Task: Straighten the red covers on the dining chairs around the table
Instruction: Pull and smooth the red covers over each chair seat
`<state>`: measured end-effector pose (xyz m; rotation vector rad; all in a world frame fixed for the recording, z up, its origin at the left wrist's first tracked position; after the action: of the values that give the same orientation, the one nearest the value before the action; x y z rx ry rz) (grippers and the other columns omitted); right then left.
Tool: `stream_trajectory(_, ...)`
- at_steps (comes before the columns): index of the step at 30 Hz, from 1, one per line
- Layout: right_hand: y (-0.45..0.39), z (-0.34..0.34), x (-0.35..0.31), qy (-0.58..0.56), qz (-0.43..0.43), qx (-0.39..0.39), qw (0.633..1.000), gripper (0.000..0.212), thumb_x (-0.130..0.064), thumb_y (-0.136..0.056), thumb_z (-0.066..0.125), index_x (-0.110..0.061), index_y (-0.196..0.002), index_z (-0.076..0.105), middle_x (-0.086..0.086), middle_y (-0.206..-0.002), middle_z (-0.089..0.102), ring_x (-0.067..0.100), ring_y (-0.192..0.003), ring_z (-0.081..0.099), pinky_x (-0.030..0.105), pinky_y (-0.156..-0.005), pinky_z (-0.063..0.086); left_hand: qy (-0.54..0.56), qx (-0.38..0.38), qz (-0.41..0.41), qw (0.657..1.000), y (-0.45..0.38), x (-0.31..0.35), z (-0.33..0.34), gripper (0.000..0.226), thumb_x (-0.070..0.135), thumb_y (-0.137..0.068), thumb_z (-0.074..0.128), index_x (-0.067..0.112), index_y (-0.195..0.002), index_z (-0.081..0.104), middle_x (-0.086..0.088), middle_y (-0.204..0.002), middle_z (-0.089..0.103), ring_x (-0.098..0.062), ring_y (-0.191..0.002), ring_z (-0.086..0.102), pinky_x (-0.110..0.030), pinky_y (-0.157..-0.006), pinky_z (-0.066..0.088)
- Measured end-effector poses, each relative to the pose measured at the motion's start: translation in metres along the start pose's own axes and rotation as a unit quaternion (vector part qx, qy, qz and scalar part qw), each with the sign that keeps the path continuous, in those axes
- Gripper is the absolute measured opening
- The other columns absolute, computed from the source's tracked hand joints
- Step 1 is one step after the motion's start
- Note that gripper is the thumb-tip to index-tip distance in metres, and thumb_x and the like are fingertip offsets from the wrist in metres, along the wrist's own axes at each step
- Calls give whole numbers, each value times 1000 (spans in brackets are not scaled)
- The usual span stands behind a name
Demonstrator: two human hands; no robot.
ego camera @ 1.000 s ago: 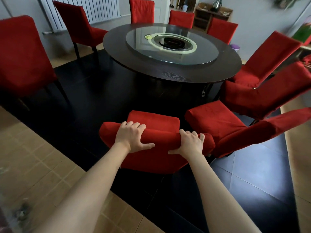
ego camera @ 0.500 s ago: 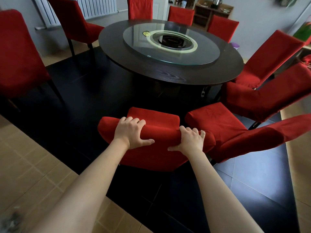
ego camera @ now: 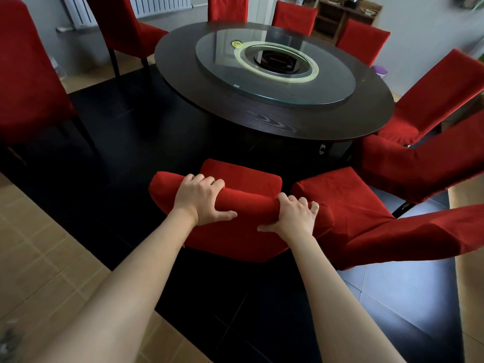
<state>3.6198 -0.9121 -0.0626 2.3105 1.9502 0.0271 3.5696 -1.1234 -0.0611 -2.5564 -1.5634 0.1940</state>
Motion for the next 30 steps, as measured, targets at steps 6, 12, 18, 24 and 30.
stream_trajectory(6, -27, -2, 1, 7, -9, 4, 1000, 93, -77, -53, 72, -25, -126, 46, -3, -119, 57, 25, -120, 46, 54, -110, 19, -11, -14, -11, 1000, -24, -7, 5, 101, 92, -59, 14, 20, -114, 58, 2, -97, 64, -22, -88, 58, -37, -85, 37)
stream_trajectory(12, -35, -2, 3, 16, -18, 4, 1000, 94, -78, -53, 71, -25, -126, 46, -2, -121, 56, 27, -122, 45, 55, -110, 20, -21, -27, -17, 999, -31, -8, 7, 100, 93, -60, 15, 20, -115, 57, 2, -98, 63, -21, -89, 56, -36, -85, 36)
stream_trajectory(18, -32, -3, 1, 14, -39, -16, 999, 96, -79, -55, 69, -25, -130, 43, -1, -125, 54, 27, -123, 44, 57, -110, 19, 7, -58, -33, 998, -25, -7, 3, 97, 92, -61, 20, 25, -124, 51, 4, -114, 61, -19, -106, 55, -37, -96, 33)
stream_trajectory(24, -29, -12, 1, 0, -114, 2, 993, 109, -83, -63, 58, -27, -149, 22, 0, -135, 51, 25, -126, 45, 55, -110, 24, 58, -46, -118, 990, 4, -31, -13, 99, 85, -70, 28, 27, -150, 24, -1, -155, 30, -23, -147, 16, -51, -117, 7)
stream_trajectory(30, -34, -27, -53, -76, -202, 18, 976, 111, -79, -67, 59, -26, -153, 11, 0, -136, 54, 24, -124, 49, 45, -108, 33, 65, 1, -236, 970, 48, -103, -33, 97, 79, -73, 41, 23, -150, 25, -4, -155, 32, -26, -146, 20, -54, -115, 12)
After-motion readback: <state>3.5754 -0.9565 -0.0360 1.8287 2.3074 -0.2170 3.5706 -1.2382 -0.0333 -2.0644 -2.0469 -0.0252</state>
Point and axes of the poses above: each hand's wrist, its own y-axis away from the middle knuckle, its own z-axis out of the palm, x = y × z, the point moved 6 cm from there along -y, towards the middle knuckle
